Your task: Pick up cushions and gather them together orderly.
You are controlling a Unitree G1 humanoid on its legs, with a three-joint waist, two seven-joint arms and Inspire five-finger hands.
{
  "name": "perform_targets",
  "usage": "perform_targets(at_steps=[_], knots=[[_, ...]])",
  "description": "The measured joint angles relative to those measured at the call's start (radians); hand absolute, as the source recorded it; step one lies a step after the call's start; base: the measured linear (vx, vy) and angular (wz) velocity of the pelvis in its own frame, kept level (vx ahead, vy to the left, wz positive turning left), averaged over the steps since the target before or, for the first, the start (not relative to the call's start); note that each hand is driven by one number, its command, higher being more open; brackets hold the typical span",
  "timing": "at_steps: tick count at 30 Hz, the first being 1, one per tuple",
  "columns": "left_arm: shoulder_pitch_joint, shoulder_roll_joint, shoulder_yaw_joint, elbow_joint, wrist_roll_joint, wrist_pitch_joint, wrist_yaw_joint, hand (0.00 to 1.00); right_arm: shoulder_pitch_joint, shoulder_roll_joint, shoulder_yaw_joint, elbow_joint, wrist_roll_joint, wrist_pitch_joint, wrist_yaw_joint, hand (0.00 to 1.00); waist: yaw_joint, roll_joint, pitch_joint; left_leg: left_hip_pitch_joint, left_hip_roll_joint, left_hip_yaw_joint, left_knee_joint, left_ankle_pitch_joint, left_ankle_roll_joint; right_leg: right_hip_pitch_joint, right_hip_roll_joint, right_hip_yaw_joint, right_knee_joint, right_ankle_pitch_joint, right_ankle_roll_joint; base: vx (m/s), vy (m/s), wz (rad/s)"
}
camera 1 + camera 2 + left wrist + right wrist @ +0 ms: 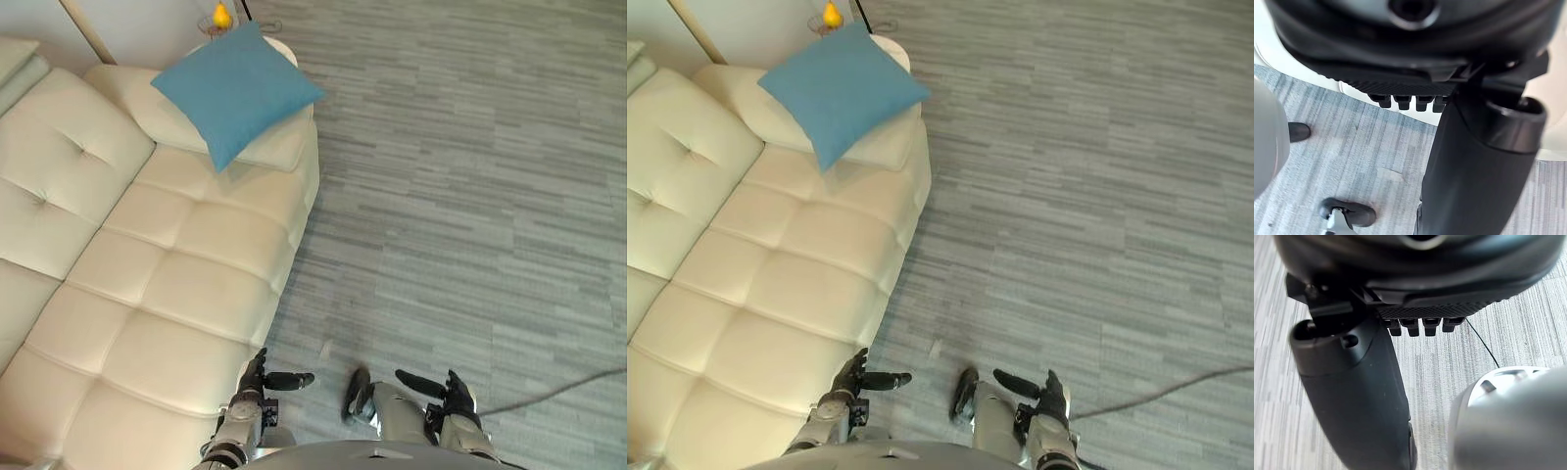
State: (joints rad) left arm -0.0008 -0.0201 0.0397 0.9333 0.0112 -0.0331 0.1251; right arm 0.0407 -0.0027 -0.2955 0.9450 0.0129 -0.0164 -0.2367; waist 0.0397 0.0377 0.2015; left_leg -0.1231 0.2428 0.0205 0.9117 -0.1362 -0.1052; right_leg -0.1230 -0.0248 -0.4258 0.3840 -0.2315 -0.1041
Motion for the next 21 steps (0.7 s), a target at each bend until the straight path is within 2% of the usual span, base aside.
perform_targets(at_steps=[1,2,3,4,6,7,8,9,10,11,12,13,15,17,18,19,20,21], knots=[[0.001,-0.003,0.01,-0.015,-0.001,-0.001,-0.001,1.0,0.0,0.002,0.006,-0.004,0.001,-0.002,-0.003,1.0,0.008,0.007,0.001,-0.052,0.012,0.002,0.09,-0.005,0.005,0.026,0.011,0.0,-0.013,-0.006,-0.003,0.28,-0.176,-0.07],[0.002,-0.002,0.017,-0.051,-0.001,-0.011,0.0,1.0,-0.005,0.013,0.013,-0.011,0.009,-0.005,-0.006,1.0,0.015,-0.003,0.007,-0.143,0.011,0.015,0.173,-0.015,0.021,0.08,0.026,0.0,-0.053,-0.013,-0.003,0.19,-0.109,-0.07],[0.004,-0.001,0.016,-0.061,-0.001,-0.015,0.0,1.0,-0.005,0.013,0.012,-0.011,0.01,-0.005,-0.006,1.0,0.017,-0.007,0.007,-0.171,0.007,0.029,0.168,-0.022,0.031,0.104,0.029,-0.001,-0.075,-0.014,0.0,0.26,-0.137,0.01],[0.008,-0.001,0.013,-0.081,-0.001,-0.025,0.0,1.0,-0.003,0.02,0.013,-0.01,0.011,-0.005,-0.007,1.0,0.021,-0.013,0.006,-0.216,-0.008,0.071,0.113,-0.038,0.047,0.144,0.03,-0.001,-0.119,-0.015,0.016,0.17,-0.071,0.02],[0.007,-0.008,0.012,-0.089,-0.002,-0.032,-0.001,1.0,-0.003,0.023,0.011,-0.009,0.011,-0.004,-0.007,1.0,0.028,-0.014,0.006,-0.242,-0.039,0.127,-0.072,-0.054,0.052,0.2,0.03,0.001,-0.175,-0.004,0.032,0.34,-0.073,0.0],[0.001,-0.014,0.014,-0.087,-0.001,-0.032,-0.001,1.0,-0.005,0.023,0.012,-0.009,0.011,-0.002,-0.008,1.0,0.034,-0.014,0.006,-0.249,-0.075,0.144,-0.251,-0.055,0.049,0.23,0.03,0.008,-0.207,-0.003,0.041,0.49,-0.014,-0.11],[-0.002,-0.02,0.014,-0.086,-0.001,-0.032,-0.003,1.0,-0.007,0.025,0.012,-0.01,0.011,-0.002,-0.009,1.0,0.043,-0.018,0.008,-0.247,-0.109,0.149,-0.427,-0.034,0.037,0.255,0.03,0.02,-0.238,-0.005,0.053,0.62,0.061,-0.23],[-0.006,-0.023,0.013,-0.085,-0.001,-0.032,-0.003,1.0,-0.009,0.026,0.012,-0.01,0.011,-0.002,-0.009,1.0,0.052,-0.02,0.009,-0.24,-0.132,0.15,-0.567,0.013,0.036,0.277,0.031,0.032,-0.26,-0.012,0.068,0.55,0.089,-0.32],[-0.007,-0.024,0.011,-0.083,-0.001,-0.032,-0.003,1.0,-0.009,0.025,0.012,-0.008,0.01,-0.002,-0.009,1.0,0.058,-0.019,0.008,-0.237,-0.143,0.149,-0.652,0.062,0.035,0.297,0.036,0.047,-0.277,-0.018,0.079,0.59,0.122,-0.66],[-0.007,-0.016,0.01,-0.076,-0.001,-0.032,-0.004,1.0,-0.014,0.023,0.018,0.015,0.01,-0.001,-0.009,1.0,0.07,-0.026,-0.001,-0.217,-0.161,0.137,-0.678,0.218,0.085,0.331,0.033,0.099,-0.302,-0.03,0.103,0.43,0.098,-0.57],[-0.01,-0.008,0.01,-0.073,-0.001,-0.031,-0.004,1.0,-0.018,0.028,0.022,0.022,0.009,0.001,-0.009,1.0,0.07,-0.039,-0.001,-0.215,-0.17,0.139,-0.674,0.21,0.096,0.334,0.021,0.109,-0.303,-0.032,0.108,0.55,0.108,-0.38],[-0.024,0.002,0.009,-0.048,-0.001,-0.027,-0.004,1.0,-0.021,0.035,0.026,0.024,0.007,0.003,-0.007,1.0,0.059,-0.069,-0.009,-0.208,-0.193,0.149,-0.657,0.177,0.114,0.333,-0.014,0.133,-0.289,-0.025,0.124,0.54,0.109,0.08],[-0.026,0.004,0.004,-0.047,-0.001,-0.024,-0.004,1.0,-0.005,0.031,0.024,0.024,0.006,0.006,-0.008,1.0,0.06,-0.073,-0.011,-0.204,-0.205,0.159,-0.595,0.118,0.125,0.316,-0.045,0.17,-0.193,-0.026,0.136,0.47,0.109,0.08],[-0.025,0.014,-0.001,-0.029,-0.001,-0.02,-0.004,1.0,0.007,0.03,0.018,0.024,0.005,0.006,-0.003,1.0,0.058,-0.071,-0.013,-0.148,-0.221,0.162,-0.577,0.063,0.135,0.239,-0.091,0.187,0.085,-0.019,0.166,0.51,0.113,0.02],[-0.023,0.025,-0.029,-0.012,-0.001,-0.018,-0.003,1.0,0.018,0.029,0.015,0.016,0.002,0.009,0.006,1.0,0.052,-0.071,-0.013,-0.073,-0.234,0.158,-0.599,0.022,0.138,0.12,-0.158,0.194,0.401,0.088,0.23,0.61,0.097,0.04],[-0.021,0.041,-0.034,0.0,-0.001,-0.011,-0.003,1.0,0.017,0.025,0.016,0.008,-0.015,0.009,0.012,1.0,0.048,-0.074,-0.011,-0.014,-0.242,0.154,-0.614,-0.007,0.137,0.037,-0.207,0.187,0.607,0.083,0.218,0.58,0.043,0.11],[-0.015,0.049,-0.034,0.005,-0.001,-0.001,0.0,1.0,0.017,0.02,0.021,-0.002,-0.021,0.009,0.016,1.0,0.037,-0.073,-0.01,0.038,-0.243,0.141,-0.627,-0.016,0.141,-0.018,-0.234,0.175,0.698,0.06,0.181,0.42,-0.047,0.17],[-0.012,0.054,-0.033,0.005,-0.001,0.001,0.002,1.0,0.018,0.016,0.027,-0.017,-0.025,0.009,0.018,1.0,0.028,-0.066,-0.008,0.084,-0.235,0.129,-0.649,-0.016,0.141,-0.057,-0.236,0.165,0.717,0.042,0.164,0.41,-0.077,0.24]])
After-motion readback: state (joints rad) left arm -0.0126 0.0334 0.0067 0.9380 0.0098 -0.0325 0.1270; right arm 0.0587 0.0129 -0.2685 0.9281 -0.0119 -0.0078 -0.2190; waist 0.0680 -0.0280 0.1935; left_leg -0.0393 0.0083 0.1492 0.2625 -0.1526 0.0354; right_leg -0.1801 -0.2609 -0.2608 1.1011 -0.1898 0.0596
